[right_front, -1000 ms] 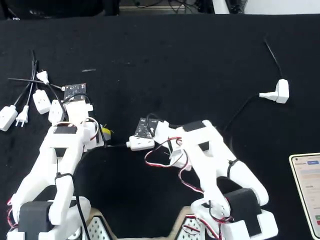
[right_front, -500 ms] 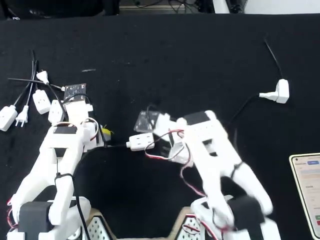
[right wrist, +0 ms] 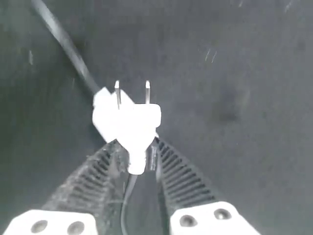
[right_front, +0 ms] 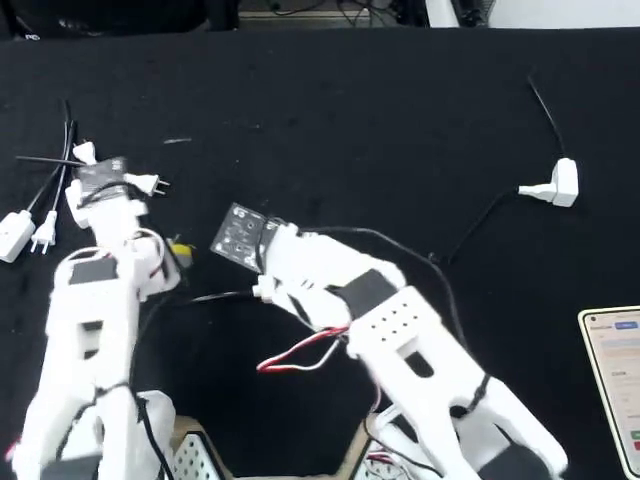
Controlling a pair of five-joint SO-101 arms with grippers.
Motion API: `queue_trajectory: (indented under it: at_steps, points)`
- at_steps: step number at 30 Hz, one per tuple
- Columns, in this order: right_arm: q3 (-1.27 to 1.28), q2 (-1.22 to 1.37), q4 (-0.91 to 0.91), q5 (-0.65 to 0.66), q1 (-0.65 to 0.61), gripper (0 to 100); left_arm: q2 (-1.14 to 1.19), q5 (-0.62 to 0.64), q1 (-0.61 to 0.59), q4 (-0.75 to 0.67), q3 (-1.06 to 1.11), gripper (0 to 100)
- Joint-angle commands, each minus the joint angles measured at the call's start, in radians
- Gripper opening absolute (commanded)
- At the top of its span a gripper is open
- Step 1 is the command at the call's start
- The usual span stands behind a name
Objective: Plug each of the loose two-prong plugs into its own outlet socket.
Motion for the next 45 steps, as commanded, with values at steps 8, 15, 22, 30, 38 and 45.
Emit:
queue_trajectory:
  at_steps: [8,15,22,30,38,45]
  points:
    - [0.035,0.14,-0.31,-0.169,-0.097,1.0,-0.445,0.006,-0.03,0.005,0.15,28]
    - [0.061,0.148,-0.35,-0.19,-0.098,1.0,-0.7,0.003,0.024,0.015,0.243,28]
    - [0.082,0.143,-0.404,-0.244,-0.103,1.0,-0.937,0.002,0.145,0.13,0.282,28]
    - [0.079,0.148,-0.404,-0.242,-0.104,1.0,-1.134,-0.038,0.202,0.173,0.354,28]
    - [0.082,0.14,-0.396,-0.242,-0.104,1.0,-1.112,-0.14,0.272,0.117,0.432,28]
    - [0.087,0.14,-0.396,-0.25,-0.161,1.0,-1.112,-0.14,0.229,0.068,0.464,28]
